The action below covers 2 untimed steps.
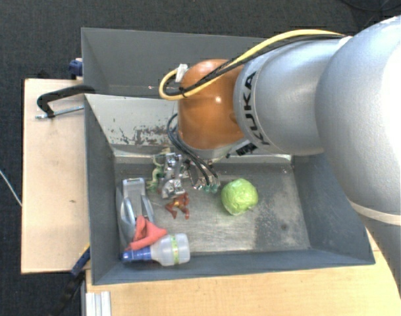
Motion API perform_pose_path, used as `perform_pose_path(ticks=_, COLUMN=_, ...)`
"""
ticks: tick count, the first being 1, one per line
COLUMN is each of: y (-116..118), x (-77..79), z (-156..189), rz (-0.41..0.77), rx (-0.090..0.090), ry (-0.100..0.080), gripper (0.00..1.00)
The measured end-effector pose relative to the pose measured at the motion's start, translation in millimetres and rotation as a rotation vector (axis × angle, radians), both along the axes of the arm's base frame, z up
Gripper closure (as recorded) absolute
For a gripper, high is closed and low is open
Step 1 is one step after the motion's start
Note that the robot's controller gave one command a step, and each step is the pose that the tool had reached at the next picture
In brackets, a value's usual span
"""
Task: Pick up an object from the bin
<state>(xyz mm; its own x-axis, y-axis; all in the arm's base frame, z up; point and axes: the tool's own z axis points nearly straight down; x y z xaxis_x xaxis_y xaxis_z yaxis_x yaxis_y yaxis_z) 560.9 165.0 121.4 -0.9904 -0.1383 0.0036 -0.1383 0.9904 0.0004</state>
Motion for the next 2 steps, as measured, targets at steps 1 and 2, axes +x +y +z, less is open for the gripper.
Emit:
perform_pose_path(ticks=1, y=-0.3, x=2.6, z=46.6, rz=0.006, rx=0.003, ry=-0.012, gripper=1.00)
perform_pose_path(ticks=2, y=2.6, x=-4.3, z=95.2, rz=0.030, rx=0.001, ry=-0.004, gripper=1.00)
